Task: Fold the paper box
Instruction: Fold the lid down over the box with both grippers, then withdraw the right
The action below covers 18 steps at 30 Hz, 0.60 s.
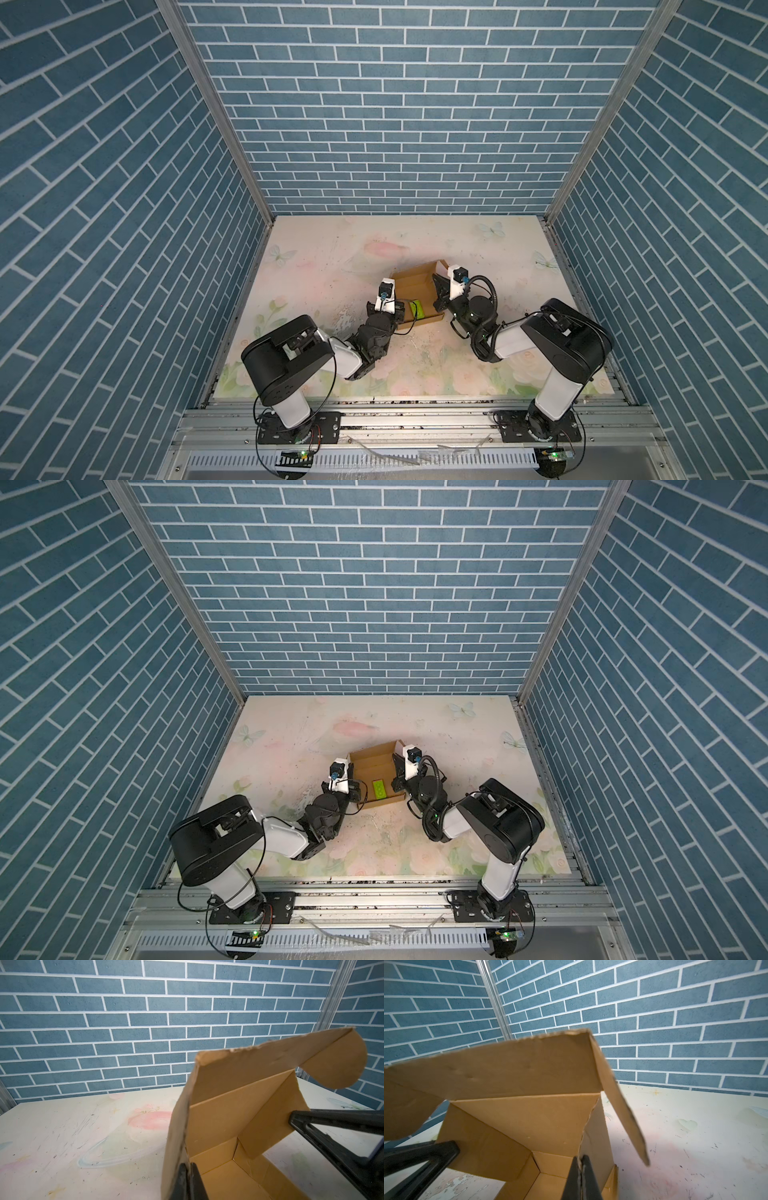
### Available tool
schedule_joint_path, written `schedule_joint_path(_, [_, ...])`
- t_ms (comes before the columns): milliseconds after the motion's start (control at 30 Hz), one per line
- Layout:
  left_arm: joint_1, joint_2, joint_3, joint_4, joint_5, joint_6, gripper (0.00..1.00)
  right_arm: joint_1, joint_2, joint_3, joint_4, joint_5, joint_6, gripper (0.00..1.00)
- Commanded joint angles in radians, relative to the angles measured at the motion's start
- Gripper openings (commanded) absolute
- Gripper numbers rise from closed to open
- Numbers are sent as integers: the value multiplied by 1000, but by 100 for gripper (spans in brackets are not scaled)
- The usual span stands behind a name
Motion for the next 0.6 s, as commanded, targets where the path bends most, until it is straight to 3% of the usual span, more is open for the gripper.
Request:
schedule_joint_path(0, [-35, 1, -25, 10, 26, 11, 7, 35, -21, -27, -16, -47, -22, 0])
schedule_joint_path(400, [-87, -7, -63, 10, -28, 2, 7, 36, -91, -116, -18, -20, -20, 0])
schedule_joint_path(567, [-109, -2, -70, 12, -55, 2, 7, 36, -173, -142, -132, -41, 10, 14])
